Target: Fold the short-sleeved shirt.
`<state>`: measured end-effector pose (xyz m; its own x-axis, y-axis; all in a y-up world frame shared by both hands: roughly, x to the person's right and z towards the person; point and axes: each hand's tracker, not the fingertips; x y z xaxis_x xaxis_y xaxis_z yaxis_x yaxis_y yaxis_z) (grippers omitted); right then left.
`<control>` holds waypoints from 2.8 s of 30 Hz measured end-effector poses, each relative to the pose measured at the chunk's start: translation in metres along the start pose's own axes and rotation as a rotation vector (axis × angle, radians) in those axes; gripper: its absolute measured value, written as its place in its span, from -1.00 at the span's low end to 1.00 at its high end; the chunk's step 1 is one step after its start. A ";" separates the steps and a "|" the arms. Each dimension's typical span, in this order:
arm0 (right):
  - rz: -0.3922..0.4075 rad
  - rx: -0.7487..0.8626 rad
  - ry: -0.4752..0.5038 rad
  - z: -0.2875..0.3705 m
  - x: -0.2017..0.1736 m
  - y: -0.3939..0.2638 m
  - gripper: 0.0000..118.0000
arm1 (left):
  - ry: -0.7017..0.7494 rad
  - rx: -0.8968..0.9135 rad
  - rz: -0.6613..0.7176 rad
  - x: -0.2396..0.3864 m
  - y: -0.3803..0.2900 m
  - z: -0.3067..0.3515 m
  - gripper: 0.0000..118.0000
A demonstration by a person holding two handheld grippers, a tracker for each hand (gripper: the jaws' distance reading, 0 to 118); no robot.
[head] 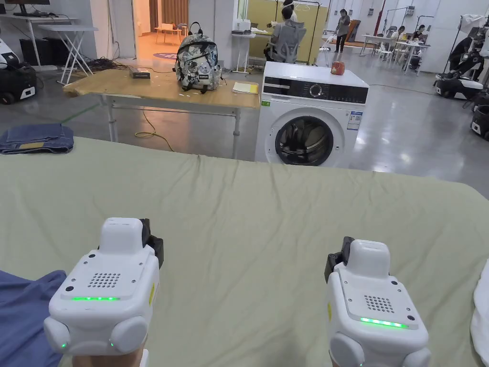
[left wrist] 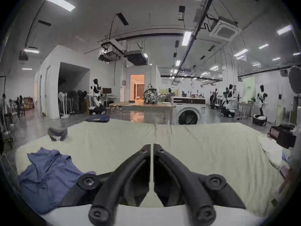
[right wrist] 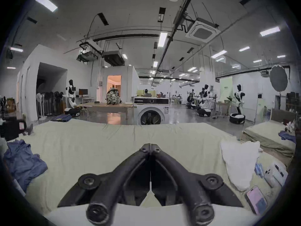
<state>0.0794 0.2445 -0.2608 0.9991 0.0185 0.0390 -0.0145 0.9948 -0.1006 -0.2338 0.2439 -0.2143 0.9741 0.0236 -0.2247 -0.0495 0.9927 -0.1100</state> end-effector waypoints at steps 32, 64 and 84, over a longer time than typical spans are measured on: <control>0.096 -0.131 0.170 -0.010 -0.049 -0.021 -1.00 | 0.126 -0.719 0.134 -0.313 -0.050 0.000 -1.00; 0.201 -0.213 0.192 -0.003 -0.059 -0.053 -1.00 | 0.118 -0.683 0.089 -0.303 -0.079 -0.017 -1.00; 0.115 -0.153 0.147 0.015 -0.015 -0.024 -1.00 | -0.317 -0.228 -0.013 -0.139 0.133 -0.011 -1.00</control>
<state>0.0638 0.2215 -0.2438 0.9866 0.1045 -0.1257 -0.1330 0.9602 -0.2456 -0.3777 0.3710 -0.2083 0.9931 0.0819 0.0842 -0.0496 0.9423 -0.3310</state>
